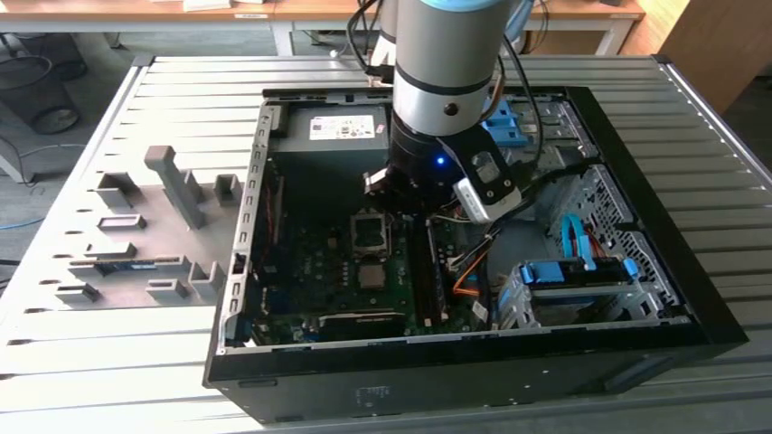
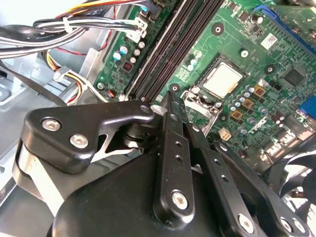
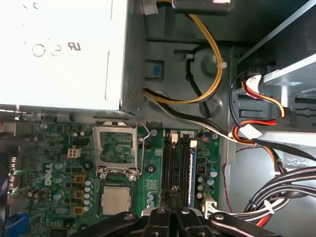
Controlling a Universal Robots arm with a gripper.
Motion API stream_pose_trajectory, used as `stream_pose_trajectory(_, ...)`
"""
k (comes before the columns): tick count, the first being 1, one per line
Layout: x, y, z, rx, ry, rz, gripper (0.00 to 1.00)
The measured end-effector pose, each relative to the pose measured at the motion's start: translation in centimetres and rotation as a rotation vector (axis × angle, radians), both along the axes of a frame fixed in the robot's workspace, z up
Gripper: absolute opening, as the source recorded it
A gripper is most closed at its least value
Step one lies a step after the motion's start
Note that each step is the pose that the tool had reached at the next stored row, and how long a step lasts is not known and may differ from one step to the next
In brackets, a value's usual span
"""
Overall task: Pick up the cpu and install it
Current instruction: 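Place the cpu into insertion slot, then close the cpu cover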
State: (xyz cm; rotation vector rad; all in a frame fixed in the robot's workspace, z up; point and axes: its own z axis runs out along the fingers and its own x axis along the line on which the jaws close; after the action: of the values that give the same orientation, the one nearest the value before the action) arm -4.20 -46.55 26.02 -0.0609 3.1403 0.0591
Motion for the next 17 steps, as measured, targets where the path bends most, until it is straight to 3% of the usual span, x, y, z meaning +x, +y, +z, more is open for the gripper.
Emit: stream_pose_trajectory(17,-0.01,0.00,0.14,0.0010,0.0001,0.012,0.10)
